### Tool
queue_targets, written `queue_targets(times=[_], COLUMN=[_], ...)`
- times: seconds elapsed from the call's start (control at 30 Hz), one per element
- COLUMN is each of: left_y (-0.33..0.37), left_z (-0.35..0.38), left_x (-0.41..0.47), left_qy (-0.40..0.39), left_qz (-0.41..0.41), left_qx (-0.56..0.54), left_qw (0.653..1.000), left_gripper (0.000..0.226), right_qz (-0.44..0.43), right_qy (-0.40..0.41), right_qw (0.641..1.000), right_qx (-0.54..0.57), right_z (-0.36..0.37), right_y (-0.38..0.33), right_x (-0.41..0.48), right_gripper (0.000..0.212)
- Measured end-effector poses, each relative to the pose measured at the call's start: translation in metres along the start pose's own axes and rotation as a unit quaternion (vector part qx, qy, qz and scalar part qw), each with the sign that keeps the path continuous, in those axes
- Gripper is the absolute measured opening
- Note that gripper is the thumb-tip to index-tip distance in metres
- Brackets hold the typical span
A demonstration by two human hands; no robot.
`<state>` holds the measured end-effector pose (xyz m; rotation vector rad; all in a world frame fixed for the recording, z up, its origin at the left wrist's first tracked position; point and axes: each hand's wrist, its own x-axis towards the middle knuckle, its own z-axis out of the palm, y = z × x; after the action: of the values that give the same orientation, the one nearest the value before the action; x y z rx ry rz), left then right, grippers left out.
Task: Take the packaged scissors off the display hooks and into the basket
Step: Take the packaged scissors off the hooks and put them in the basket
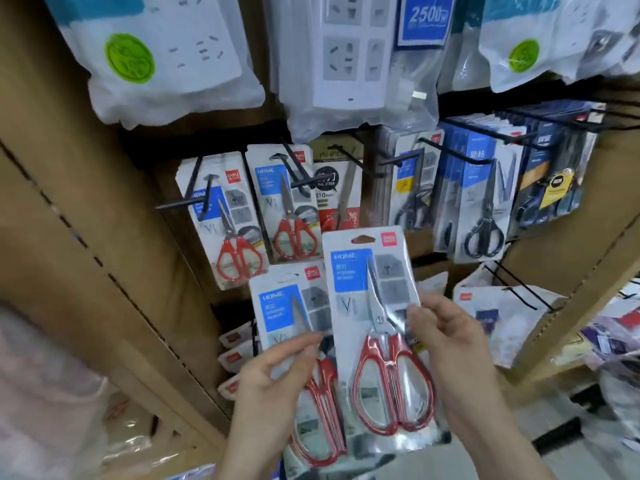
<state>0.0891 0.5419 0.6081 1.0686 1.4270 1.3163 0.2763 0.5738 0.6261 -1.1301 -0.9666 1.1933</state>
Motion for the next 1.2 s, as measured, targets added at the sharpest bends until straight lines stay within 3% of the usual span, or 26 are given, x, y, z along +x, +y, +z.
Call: queue_targets(times=[0.17, 0.33, 0.47, 0.7, 0.87, 1.03, 1.1, 1.2], left_y=[0.017, 0.013, 0.019, 0.011, 0.025, 0.025, 0.023, 0.024], left_z=[0.009, 0.005, 0.004, -0.013, -0.022, -0.029, -0.031, -0.033], left_x=[-0.005, -0.001, -0.005, -0.006, -0.002, 0.013, 0.022, 0.035], left_qy=[-0.066, -0.058, -0.073, -0.007, -0.003, -0.012, -0.005, 0.002], left_qz=[0.011, -0.009, -0.001, 0.054, 0.099, 0.106, 0.115, 0.101], left_qx=[-0.010, -0.018, 0.008, 0.044, 0.084, 0.126, 0.144, 0.152], left_qw=[0.998, 0.998, 0.997, 0.998, 0.991, 0.986, 0.983, 0.983], left_gripper=[0.024, 0.033, 0.005, 0.009, 0.026, 0.025, 0.032, 0.037], right_qz=[-0.047, -0.107, -0.177, -0.234, -0.190, -0.088, -0.053, 0.010], right_qy=[0.028, 0.049, 0.048, -0.024, -0.027, -0.030, -0.061, -0.172], right_qw=[0.997, 0.989, 0.975, 0.963, 0.975, 0.993, 0.993, 0.975], right_qx=[-0.051, -0.091, -0.121, -0.132, -0.116, -0.074, -0.083, -0.139], right_z=[0.022, 0.021, 0.025, 0.047, 0.062, 0.072, 0.068, 0.047], right_y=[0.016, 0.011, 0.006, -0.001, 0.000, 0.003, 0.001, 0.005], right_x=[0.003, 0.009, 0.007, 0.009, 0.025, 0.041, 0.042, 0.035], right_gripper=[0.024, 0.015, 0.014, 0.010, 0.011, 0.012, 0.014, 0.030])
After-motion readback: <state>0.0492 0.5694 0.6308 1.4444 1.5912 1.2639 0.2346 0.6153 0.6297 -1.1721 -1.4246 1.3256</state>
